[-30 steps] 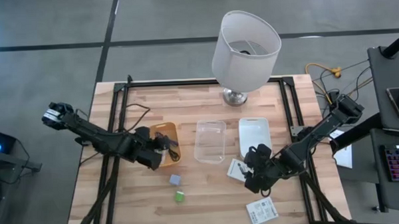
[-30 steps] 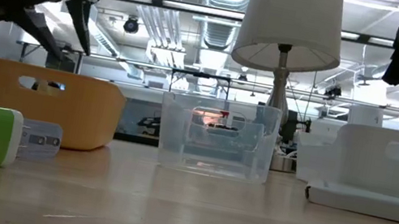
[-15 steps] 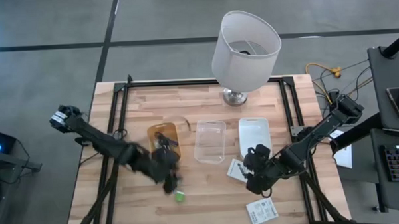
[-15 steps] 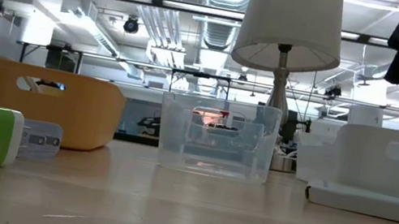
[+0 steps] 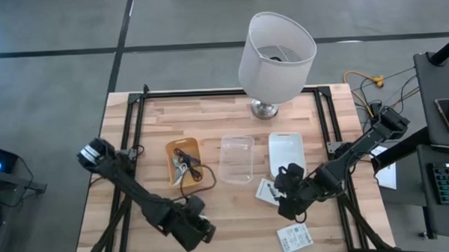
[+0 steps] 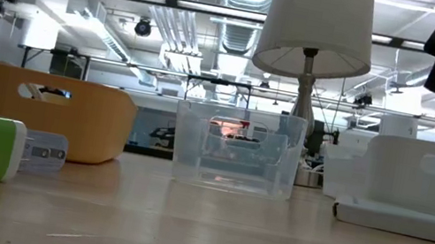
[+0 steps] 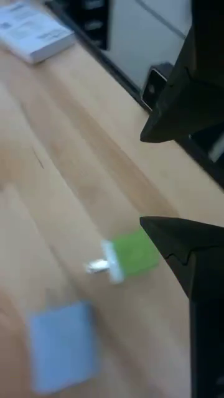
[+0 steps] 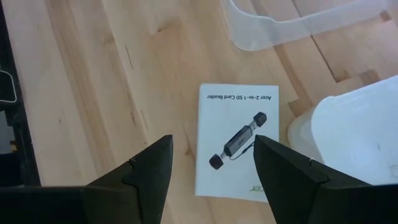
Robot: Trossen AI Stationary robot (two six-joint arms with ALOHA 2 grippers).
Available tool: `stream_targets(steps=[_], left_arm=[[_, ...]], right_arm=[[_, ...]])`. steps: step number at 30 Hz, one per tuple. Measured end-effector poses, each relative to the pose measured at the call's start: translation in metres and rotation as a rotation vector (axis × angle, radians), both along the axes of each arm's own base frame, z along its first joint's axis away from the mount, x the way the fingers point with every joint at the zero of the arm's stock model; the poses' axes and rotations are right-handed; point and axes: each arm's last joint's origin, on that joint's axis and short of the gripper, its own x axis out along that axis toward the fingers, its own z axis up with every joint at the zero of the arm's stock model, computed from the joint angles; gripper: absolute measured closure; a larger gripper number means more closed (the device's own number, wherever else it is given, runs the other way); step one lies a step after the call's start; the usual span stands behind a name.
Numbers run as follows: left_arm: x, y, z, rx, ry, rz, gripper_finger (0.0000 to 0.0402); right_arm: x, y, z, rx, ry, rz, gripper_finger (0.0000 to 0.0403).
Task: Pick and place items into bin
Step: Put the green charger adapter into the transparent bin
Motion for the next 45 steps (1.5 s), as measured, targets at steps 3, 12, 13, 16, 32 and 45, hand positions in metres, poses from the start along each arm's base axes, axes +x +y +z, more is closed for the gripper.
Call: stream_targets(steps=[3,12,13,16,32,45], left_arm=[[-0.004,0.003,-0.007,-0.055,0.094,0.051,0.0198],[-0.008,0.010,-0.011,-0.093,0.218,0.130,0.0164],[-0.006,0.009,-0.009,-0.096,0.196,0.137,0.0164],[0.001,0.007,-0.013,-0.087,0.178,0.152,0.0163],[0.030,-0.005,-0.041,0.067,0.306,0.147,0.0164],[0.046,0.003,-0.048,-0.009,0.270,0.249,0.0165]], right_arm=[[0.000,0.000,0.000,-0.009,-0.002,0.017,0.0193],[-0.002,-0.002,-0.007,-0.027,0.017,0.023,0.0193],[-0.003,-0.002,-0.007,-0.028,0.019,0.023,0.0193],[-0.003,-0.002,-0.009,-0.031,0.025,0.024,0.0193],[-0.003,-0.002,-0.009,-0.038,0.026,0.038,0.0193],[-0.003,-0.002,-0.009,-0.029,0.025,0.024,0.0193]])
